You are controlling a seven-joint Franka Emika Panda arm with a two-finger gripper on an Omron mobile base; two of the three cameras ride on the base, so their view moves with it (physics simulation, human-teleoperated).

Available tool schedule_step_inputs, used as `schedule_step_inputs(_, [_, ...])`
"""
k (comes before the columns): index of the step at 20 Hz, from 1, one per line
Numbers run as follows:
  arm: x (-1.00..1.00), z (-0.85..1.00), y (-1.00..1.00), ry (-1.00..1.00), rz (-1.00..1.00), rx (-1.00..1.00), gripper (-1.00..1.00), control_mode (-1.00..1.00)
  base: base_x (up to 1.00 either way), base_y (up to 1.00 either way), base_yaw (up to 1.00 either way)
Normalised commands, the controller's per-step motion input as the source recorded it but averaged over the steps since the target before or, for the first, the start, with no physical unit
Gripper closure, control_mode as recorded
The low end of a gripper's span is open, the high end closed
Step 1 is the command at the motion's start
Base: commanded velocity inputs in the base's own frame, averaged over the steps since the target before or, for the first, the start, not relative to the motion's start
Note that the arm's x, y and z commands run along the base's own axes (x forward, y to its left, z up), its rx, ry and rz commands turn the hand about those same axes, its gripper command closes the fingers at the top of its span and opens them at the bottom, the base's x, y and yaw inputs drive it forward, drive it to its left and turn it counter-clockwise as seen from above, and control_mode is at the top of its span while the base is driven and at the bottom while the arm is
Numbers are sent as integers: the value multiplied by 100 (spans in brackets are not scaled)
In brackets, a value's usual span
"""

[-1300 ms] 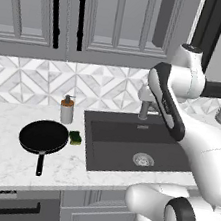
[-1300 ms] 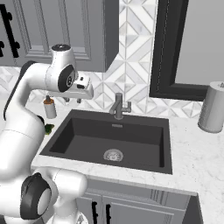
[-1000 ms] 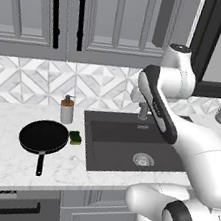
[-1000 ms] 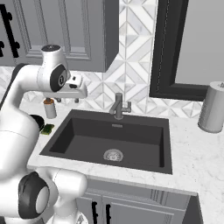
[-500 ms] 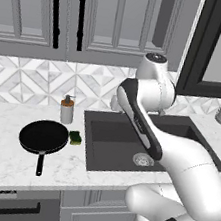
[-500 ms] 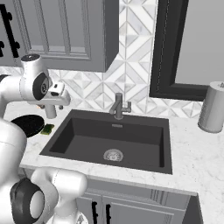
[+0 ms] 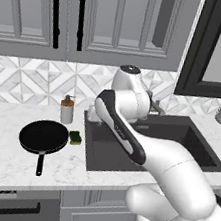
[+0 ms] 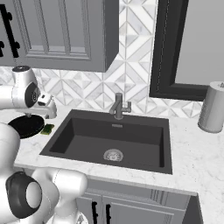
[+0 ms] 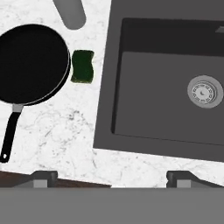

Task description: Pick the pan and sponge and place them into the sink. Then turn on the water.

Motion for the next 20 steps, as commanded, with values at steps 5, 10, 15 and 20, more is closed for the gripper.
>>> schedule_step_inputs(5, [0, -40, 74, 11, 0, 0, -100, -100, 0, 0, 0])
schedule_step_inputs(10, [3, -47, 82, 9, 0, 0, -100, -100, 0, 0, 0])
schedule_step_inputs(15, [10, -41, 77, 9, 0, 0, -100, -100, 0, 0, 0])
schedule_step_inputs(20, [10, -33, 67, 13, 0, -1, -100, -100, 0, 0, 0])
